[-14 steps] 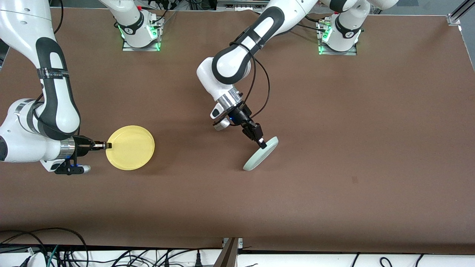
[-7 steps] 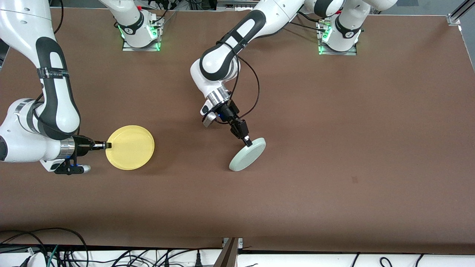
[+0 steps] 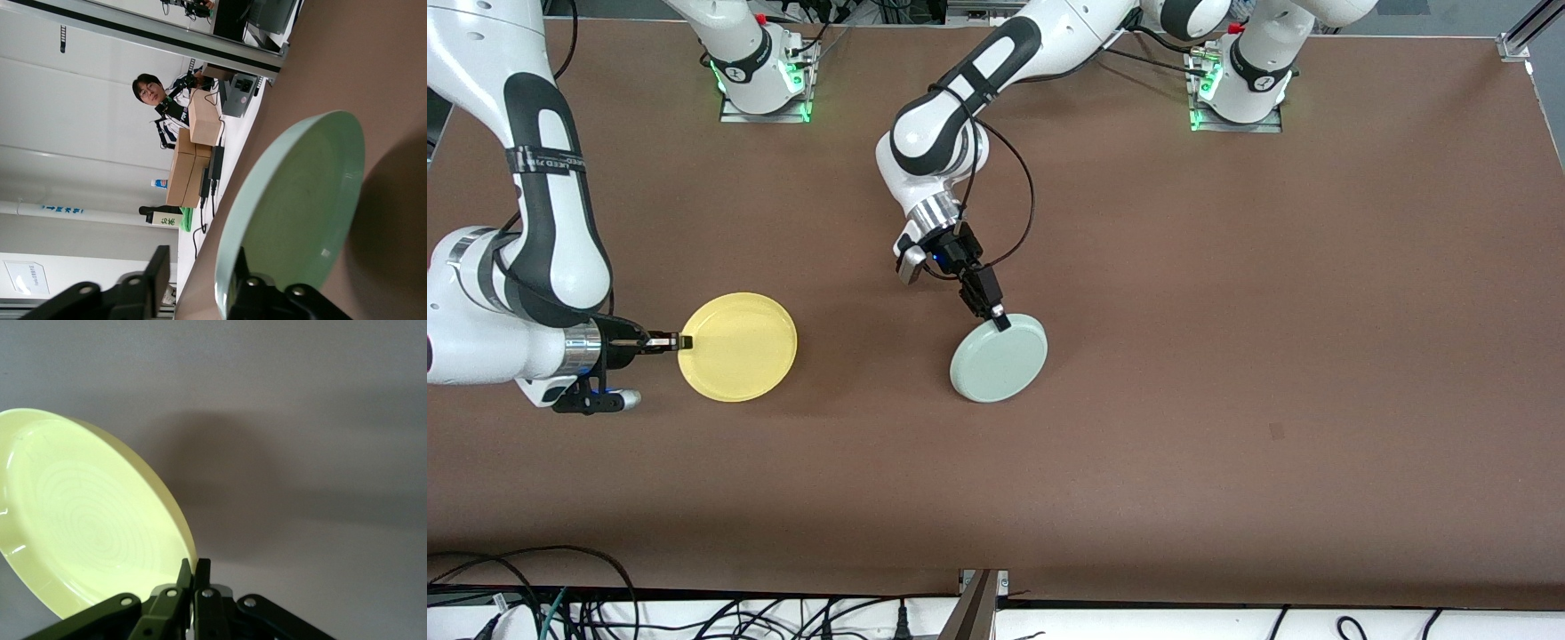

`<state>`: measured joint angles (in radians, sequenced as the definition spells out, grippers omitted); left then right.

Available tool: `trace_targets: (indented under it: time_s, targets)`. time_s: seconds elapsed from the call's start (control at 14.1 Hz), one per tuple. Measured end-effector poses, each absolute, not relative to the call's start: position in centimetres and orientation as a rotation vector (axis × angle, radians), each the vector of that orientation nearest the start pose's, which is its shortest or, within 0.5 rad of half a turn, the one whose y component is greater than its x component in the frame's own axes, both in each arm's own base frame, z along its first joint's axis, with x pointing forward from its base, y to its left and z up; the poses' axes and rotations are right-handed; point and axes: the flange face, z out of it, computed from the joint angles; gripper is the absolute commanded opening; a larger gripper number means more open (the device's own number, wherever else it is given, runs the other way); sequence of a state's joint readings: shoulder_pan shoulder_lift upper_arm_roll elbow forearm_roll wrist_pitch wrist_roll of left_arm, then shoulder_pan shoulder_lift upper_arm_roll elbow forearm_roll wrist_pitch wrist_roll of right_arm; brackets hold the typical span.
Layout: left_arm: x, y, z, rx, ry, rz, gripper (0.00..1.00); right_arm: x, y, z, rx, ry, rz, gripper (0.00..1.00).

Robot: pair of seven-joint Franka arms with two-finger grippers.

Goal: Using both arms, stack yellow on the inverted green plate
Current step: 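Set the inverted green plate down beside the yellow plate with the left gripper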

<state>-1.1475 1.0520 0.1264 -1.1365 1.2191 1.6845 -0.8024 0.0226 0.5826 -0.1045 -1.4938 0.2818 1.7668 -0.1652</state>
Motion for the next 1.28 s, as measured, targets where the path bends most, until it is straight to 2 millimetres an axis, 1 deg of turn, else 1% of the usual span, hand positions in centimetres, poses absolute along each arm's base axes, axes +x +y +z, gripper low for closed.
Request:
trace_targets:
  time_s: [0.07, 0.21, 0.36, 0.43, 0.5, 0.57, 0.64, 0.71, 0.85, 1.0, 1.07, 1.14, 1.28]
  targets:
    - [42.6, -60.8, 18.8, -1.796, 0.689, -0.813, 1.00, 67.1, -2.0, 31.2, -2.873, 0.017, 0.405, 0.00]
    - [39.2, -62.0, 17.8, -1.923, 0.590, -0.814, 1.00, 67.0, -1.8, 31.1, -2.869, 0.018, 0.419, 0.00]
    - [36.0, -62.7, 15.8, -2.037, 0.497, -0.828, 1.00, 66.9, -1.4, 31.1, -2.865, 0.009, 0.432, 0.00]
    - [34.8, -63.3, 14.7, -2.108, 0.472, -0.845, 1.00, 66.9, -0.9, 31.1, -2.864, 0.002, 0.439, 0.00]
    - [34.1, -63.7, 14.0, -2.174, 0.444, -0.851, 1.00, 66.8, 0.0, 31.1, -2.864, 0.005, 0.450, 0.00]
    - [34.2, -63.8, 13.6, -2.236, 0.409, -0.838, 1.00, 66.8, 1.1, 31.1, -2.868, 0.013, 0.459, 0.00]
    - [35.0, -63.6, 13.7, -2.297, 0.366, -0.812, 1.00, 66.8, 2.4, 31.1, -2.871, 0.005, 0.466, 0.00]
    - [36.5, -63.2, 14.1, -2.362, 0.315, -0.771, 1.00, 66.7, 3.7, 31.0, -2.875, -0.006, 0.473, 0.00]
    - [40.9, -61.7, 16.0, -2.529, 0.166, -0.656, 1.00, 66.6, 5.9, 30.3, -2.879, -0.027, 0.479, 0.00]
    - [46.3, -59.2, 18.7, -2.688, 0.013, -0.529, 1.00, 66.6, 7.3, 29.3, -2.855, -0.029, 0.478, 0.00]
    - [48.8, -57.9, 20.2, -2.737, -0.050, -0.490, 1.00, 66.6, 7.9, 28.8, -2.837, -0.021, 0.475, 0.00]
    - [50.9, -56.8, 21.7, -2.769, -0.100, -0.471, 1.00, 66.7, 8.4, 28.4, -2.822, -0.016, 0.474, 0.00]
    - [54.3, -54.5, 24.6, -2.831, -0.235, -0.430, 1.00, 66.7, 9.5, 27.9, -2.815, 0.012, 0.467, 0.00]
